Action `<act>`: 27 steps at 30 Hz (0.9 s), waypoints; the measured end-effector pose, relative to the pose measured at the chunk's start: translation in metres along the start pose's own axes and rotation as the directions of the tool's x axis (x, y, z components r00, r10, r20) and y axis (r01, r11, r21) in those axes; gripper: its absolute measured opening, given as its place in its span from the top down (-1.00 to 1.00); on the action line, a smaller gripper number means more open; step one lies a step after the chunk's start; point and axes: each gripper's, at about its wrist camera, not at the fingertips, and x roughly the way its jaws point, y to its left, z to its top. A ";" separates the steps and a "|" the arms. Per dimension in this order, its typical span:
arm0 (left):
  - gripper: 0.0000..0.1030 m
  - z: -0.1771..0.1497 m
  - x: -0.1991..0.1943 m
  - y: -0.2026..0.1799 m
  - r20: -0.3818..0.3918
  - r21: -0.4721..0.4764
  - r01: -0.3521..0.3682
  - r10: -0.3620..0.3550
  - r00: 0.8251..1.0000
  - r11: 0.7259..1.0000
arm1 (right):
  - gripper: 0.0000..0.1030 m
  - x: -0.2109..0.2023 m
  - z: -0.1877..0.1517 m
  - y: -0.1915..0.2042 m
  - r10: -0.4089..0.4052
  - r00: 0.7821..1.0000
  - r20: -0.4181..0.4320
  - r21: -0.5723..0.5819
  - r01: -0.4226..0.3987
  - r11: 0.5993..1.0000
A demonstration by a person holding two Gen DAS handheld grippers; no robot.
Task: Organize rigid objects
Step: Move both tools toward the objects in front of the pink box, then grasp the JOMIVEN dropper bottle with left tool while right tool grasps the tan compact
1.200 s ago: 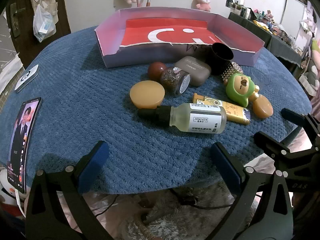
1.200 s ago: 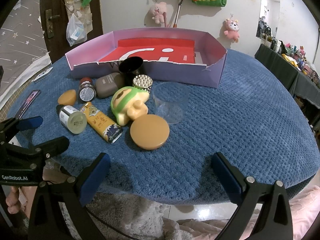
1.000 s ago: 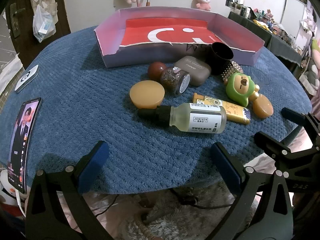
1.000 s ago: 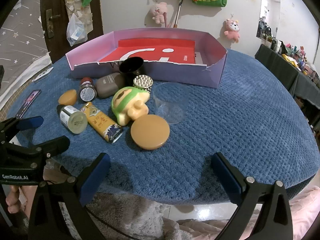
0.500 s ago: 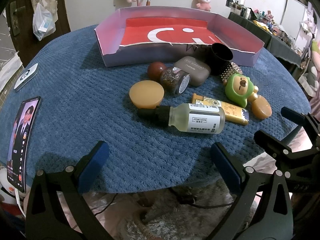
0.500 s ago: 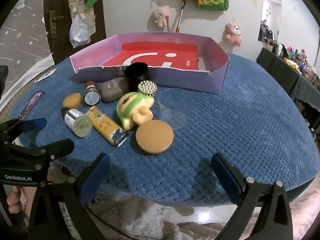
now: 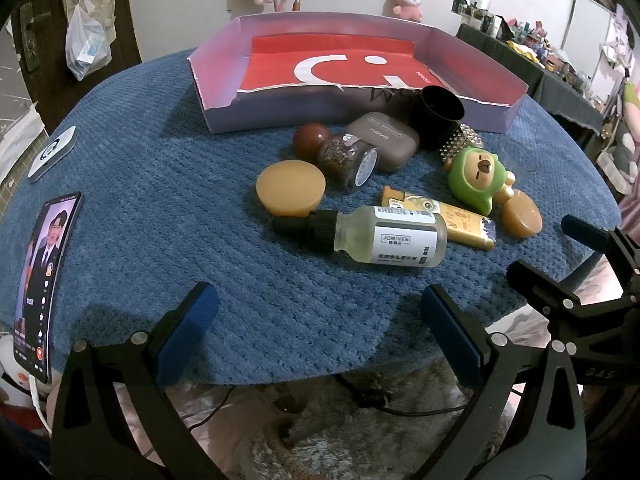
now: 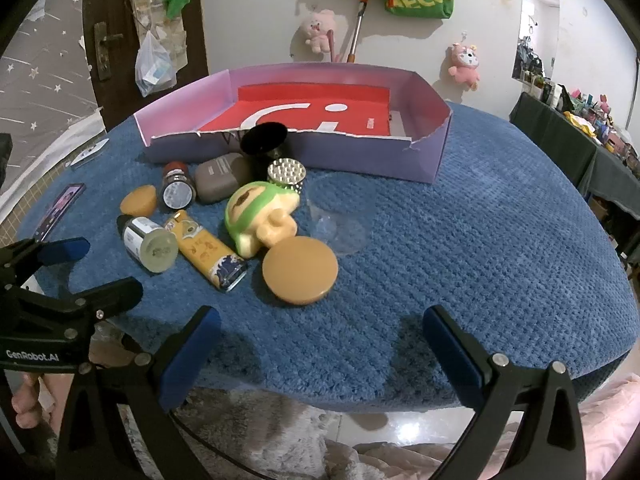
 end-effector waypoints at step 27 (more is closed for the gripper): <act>-0.87 0.015 0.003 -0.017 -0.062 -0.001 0.079 -0.079 0.995 0.997 | -0.54 0.009 0.017 -0.008 0.000 1.000 0.016 -0.026 0.001 1.000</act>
